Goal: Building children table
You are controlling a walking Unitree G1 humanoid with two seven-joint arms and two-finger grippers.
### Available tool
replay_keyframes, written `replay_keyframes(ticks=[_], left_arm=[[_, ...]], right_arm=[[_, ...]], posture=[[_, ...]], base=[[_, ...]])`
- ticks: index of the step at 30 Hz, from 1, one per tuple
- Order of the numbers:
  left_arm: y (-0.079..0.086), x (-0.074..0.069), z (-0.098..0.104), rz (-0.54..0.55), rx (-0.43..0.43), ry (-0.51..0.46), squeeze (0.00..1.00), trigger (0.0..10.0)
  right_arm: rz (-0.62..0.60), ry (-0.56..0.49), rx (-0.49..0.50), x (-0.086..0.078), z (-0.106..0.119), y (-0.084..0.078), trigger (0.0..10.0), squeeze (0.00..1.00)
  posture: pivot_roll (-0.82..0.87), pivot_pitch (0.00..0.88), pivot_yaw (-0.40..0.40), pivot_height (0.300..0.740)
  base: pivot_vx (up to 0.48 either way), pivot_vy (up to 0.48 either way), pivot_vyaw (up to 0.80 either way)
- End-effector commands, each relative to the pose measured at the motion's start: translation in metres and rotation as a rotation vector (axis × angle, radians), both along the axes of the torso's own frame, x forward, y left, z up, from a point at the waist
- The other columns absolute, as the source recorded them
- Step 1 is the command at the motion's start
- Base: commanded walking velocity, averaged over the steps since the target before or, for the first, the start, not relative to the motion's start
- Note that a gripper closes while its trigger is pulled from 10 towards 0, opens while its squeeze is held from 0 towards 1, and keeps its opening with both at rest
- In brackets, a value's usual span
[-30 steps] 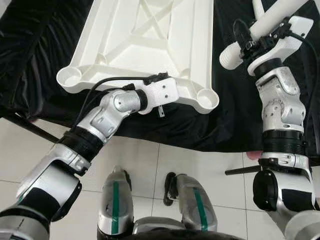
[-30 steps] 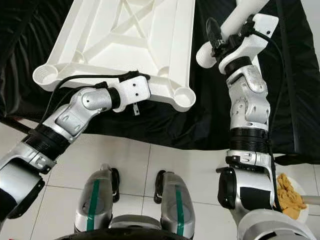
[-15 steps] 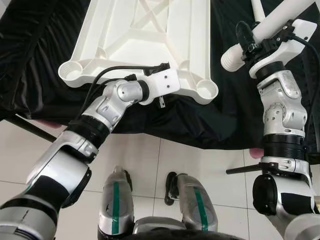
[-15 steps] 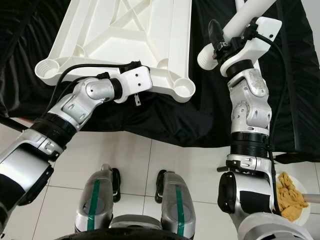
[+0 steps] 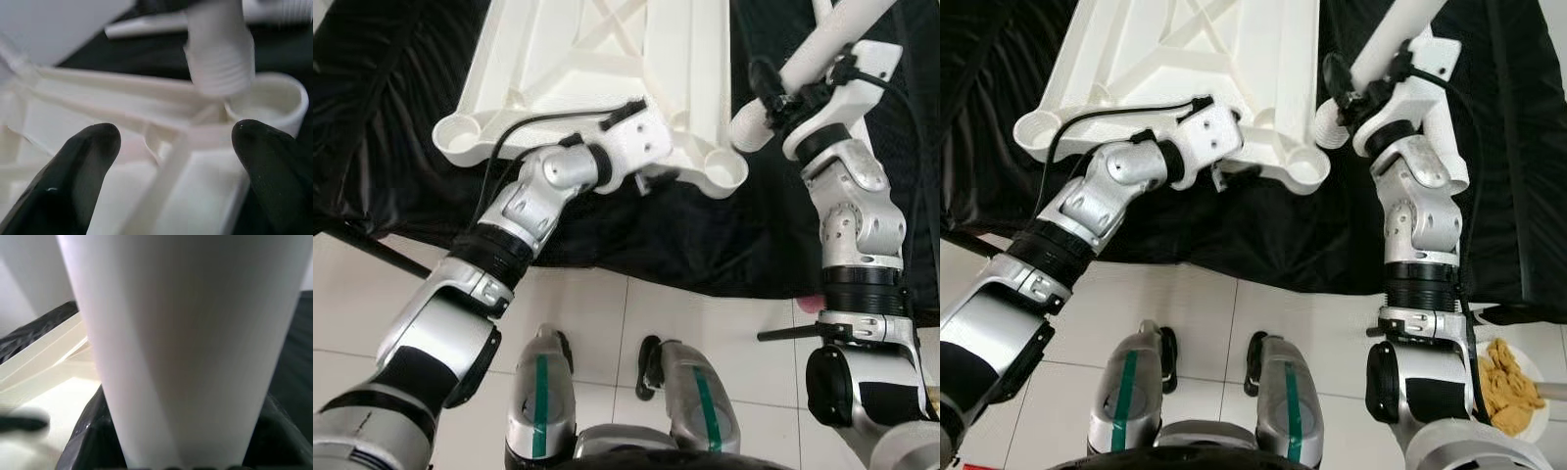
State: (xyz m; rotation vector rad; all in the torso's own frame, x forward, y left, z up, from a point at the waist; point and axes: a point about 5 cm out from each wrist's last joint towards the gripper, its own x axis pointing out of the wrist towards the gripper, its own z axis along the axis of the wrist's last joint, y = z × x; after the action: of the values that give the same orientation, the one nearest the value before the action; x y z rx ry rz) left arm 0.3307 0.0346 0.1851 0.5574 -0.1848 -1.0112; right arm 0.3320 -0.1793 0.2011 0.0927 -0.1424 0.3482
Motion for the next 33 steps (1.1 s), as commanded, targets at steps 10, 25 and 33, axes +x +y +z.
replay_keyframes(ticks=[10, 25, 33], left_arm=[[0.013, -0.007, 0.011, 0.068, -0.169, 0.058, 0.0, 10.0], [0.029, -0.032, -0.008, 0.06, -0.234, 0.25, 0.0, 10.0], [0.028, -0.04, -0.011, 0.051, -0.228, 0.268, 0.0, 10.0]], right_arm=[[0.086, -0.003, -0.025, -0.007, 0.001, 0.008, 10.0, 0.0], [0.147, 0.051, -0.011, -0.017, -0.005, 0.017, 10.0, 0.0], [0.097, 0.081, 0.014, -0.014, -0.011, 0.008, 10.0, 0.0]], posture=[[0.07, 0.088, -0.05, 0.74], [0.09, 0.075, -0.091, 0.74], [0.09, 0.086, -0.096, 0.74]], base=[[0.0, 0.0, 0.0], [0.0, 0.0, 0.0], [0.0, 0.0, 0.0]])
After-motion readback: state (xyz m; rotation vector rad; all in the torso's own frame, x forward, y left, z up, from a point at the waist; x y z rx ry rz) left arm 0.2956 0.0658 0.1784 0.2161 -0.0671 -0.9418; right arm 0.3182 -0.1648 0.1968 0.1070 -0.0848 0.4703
